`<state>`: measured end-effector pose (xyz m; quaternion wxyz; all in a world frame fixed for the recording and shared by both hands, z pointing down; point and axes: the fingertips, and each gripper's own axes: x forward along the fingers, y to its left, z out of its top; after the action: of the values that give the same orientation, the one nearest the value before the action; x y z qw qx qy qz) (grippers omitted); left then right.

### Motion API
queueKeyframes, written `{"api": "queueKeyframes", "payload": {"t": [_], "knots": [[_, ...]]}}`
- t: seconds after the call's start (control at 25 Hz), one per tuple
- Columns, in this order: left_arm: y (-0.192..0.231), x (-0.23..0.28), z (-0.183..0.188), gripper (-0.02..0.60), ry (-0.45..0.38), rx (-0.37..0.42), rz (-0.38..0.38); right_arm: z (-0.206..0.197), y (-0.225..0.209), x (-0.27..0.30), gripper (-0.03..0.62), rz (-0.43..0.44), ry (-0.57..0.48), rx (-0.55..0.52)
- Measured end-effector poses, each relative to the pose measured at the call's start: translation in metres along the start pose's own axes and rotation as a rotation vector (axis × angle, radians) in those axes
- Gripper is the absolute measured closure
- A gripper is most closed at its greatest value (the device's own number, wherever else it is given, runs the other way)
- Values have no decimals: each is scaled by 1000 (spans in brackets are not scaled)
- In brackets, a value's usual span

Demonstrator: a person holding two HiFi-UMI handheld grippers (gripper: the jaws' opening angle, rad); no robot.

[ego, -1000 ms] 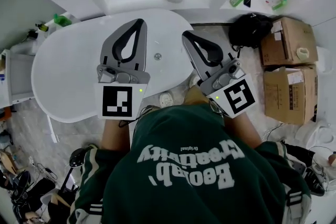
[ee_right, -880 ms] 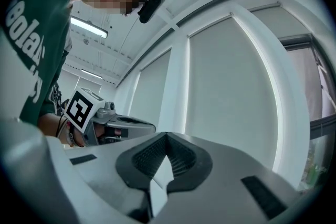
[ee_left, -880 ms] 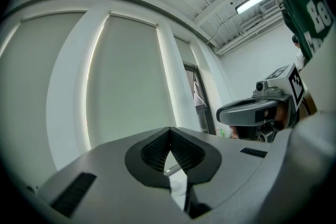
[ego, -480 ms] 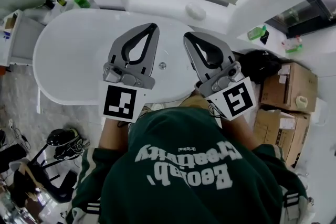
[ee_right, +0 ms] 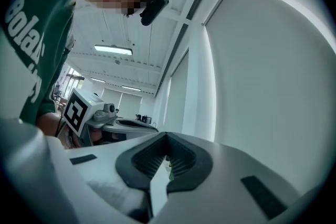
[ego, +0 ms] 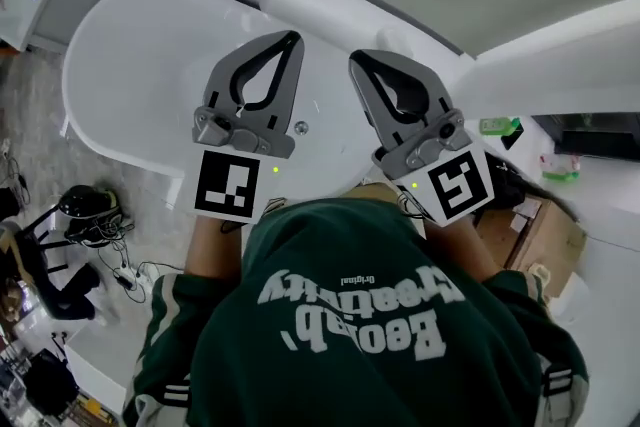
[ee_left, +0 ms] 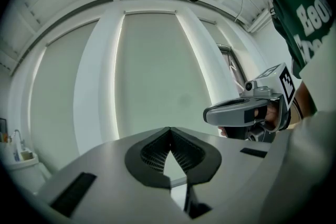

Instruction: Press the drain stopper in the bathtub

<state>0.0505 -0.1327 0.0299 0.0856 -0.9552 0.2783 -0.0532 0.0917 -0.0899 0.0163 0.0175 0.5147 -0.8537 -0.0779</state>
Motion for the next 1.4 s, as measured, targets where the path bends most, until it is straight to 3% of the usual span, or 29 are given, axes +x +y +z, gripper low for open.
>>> {"api": "queueKeyframes", "payload": {"t": [0.44, 0.76, 1.04, 1.4], "knots": [[1, 55, -11, 574, 84, 3, 157, -25, -64, 8, 580, 156, 3, 46], [-17, 60, -20, 574, 123, 3, 227, -38, -75, -4, 580, 224, 6, 70], [-28, 48, -27, 575, 129, 35, 235, -57, -78, -7, 580, 221, 12, 115], [-13, 20, -61, 574, 185, -5, 209, -81, -54, 3, 580, 151, 46, 159]]}}
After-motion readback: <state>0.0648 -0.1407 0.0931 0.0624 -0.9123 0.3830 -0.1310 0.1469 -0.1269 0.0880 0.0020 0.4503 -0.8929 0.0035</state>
